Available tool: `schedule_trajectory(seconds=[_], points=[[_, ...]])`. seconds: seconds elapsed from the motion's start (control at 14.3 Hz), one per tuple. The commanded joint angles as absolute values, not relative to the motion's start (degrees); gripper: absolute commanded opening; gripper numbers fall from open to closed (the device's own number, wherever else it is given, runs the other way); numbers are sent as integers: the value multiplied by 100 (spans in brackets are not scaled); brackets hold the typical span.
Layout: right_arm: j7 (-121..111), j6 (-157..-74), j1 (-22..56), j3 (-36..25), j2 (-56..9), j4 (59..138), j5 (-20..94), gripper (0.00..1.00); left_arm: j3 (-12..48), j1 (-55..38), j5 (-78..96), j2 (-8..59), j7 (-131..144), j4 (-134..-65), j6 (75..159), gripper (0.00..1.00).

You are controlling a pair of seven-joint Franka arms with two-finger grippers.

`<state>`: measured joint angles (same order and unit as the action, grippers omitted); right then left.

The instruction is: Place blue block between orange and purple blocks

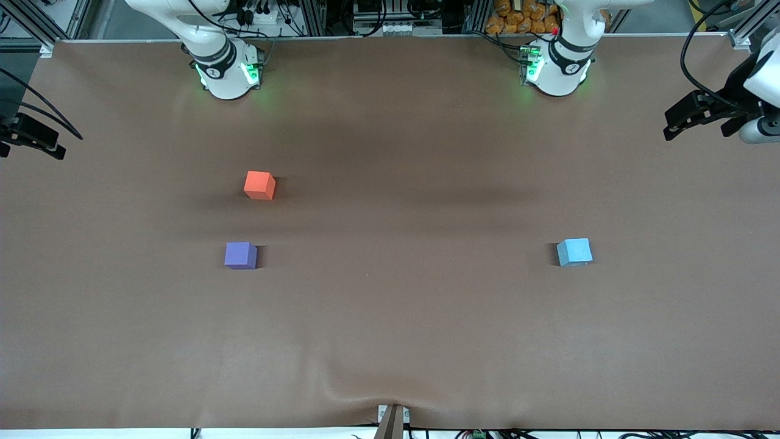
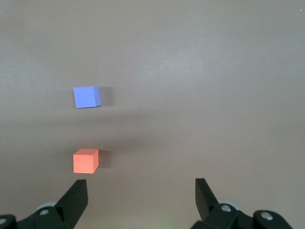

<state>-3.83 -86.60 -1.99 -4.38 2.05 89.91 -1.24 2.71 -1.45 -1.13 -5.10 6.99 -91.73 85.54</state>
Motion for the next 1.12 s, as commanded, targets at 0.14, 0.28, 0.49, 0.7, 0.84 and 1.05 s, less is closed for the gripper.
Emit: schedule_trajectory(seconds=[0.14,0.28,0.49,0.7,0.84,1.05], points=[[-422,-8613,-237,-413,220,8982,-44,100,229,-132,-35,-308,642,-8904,8499,100],[-422,-8613,-237,-413,220,8974,-44,100,211,-123,-18,-264,624,-8886,8499,100],[-422,-8613,-246,-413,220,8982,-44,100,185,-114,0,-237,615,-8877,8490,100],[-422,-8604,-255,-413,220,8982,-44,100,185,-123,-9,-237,606,-8903,8482,100],[-422,-8604,-255,-413,220,8982,-44,100,185,-123,-9,-237,598,-8930,8473,100],[-422,-8604,-246,-413,220,8982,-44,100,193,-123,0,-237,589,-8947,8473,100]])
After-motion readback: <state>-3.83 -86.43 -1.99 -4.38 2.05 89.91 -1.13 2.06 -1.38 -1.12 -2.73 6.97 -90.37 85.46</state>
